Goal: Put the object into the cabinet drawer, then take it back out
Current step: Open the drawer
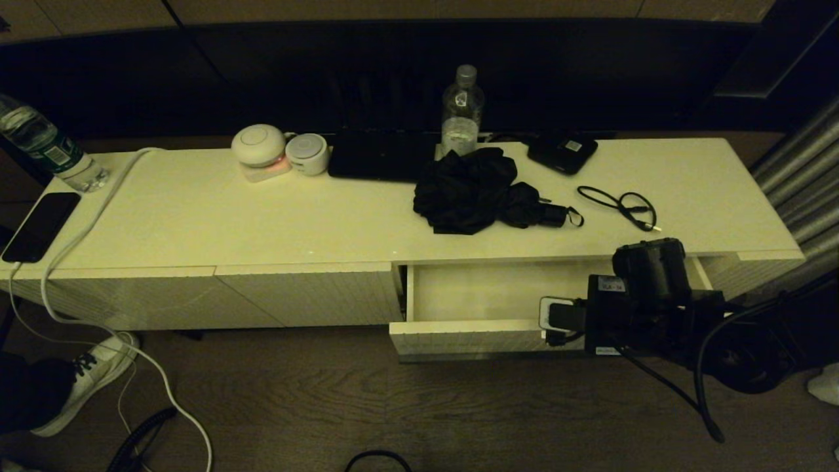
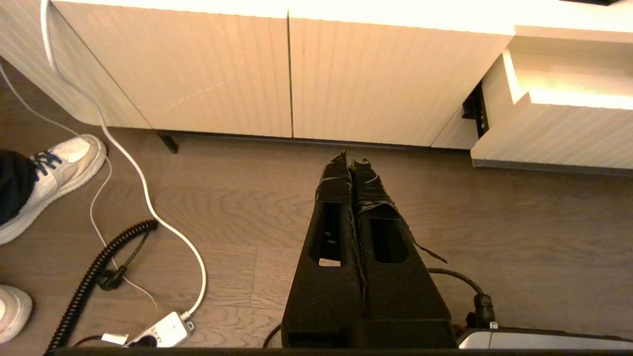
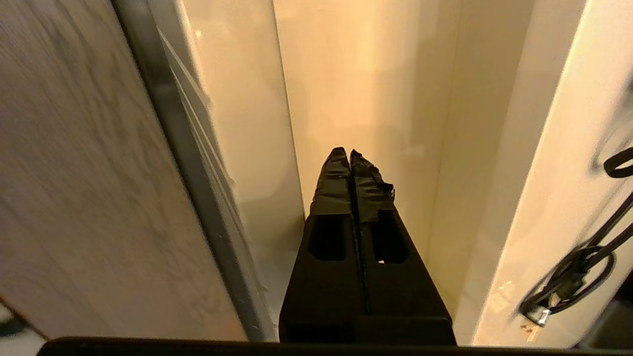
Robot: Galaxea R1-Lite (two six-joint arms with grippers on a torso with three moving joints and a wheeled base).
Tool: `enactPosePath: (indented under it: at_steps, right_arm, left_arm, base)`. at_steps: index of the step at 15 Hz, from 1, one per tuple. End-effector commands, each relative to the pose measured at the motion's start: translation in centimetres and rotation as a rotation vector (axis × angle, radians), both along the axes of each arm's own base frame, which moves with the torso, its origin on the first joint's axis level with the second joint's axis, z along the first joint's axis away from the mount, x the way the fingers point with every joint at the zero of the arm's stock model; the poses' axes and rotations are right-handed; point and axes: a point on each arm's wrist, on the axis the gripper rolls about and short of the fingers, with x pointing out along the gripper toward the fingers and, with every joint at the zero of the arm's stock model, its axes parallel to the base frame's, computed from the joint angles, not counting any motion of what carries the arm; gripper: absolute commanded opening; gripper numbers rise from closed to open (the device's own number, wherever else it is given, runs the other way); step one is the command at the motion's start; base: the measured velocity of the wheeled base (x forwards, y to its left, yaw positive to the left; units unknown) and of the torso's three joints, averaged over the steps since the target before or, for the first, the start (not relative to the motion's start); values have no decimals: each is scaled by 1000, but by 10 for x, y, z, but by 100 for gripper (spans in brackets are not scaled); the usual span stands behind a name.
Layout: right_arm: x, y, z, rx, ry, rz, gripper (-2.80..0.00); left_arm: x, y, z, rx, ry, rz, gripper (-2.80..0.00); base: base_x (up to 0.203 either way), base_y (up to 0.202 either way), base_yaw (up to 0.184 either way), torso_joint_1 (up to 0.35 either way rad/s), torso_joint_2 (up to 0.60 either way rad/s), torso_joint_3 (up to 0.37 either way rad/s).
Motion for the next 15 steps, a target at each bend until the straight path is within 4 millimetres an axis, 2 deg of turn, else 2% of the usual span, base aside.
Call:
enactPosePath:
  at_steps: [1,10,15]
  right_arm:
    - [-12,1,-3,-2,17,10,-280]
    - [-52,-9,-15,-14,129,-21,-280]
    - [-66,-12,-26,-10,189,-45,-280]
  left_arm:
    - [0,0,0,-1,-2,1,-280]
    - [0,0,0,-1,-2,1,-280]
    - [0,0,0,-1,-2,1,-280]
  base:
    - [0,0,0,0,0,0]
    - [0,0,0,0,0,0]
    - [0,0,0,0,0,0]
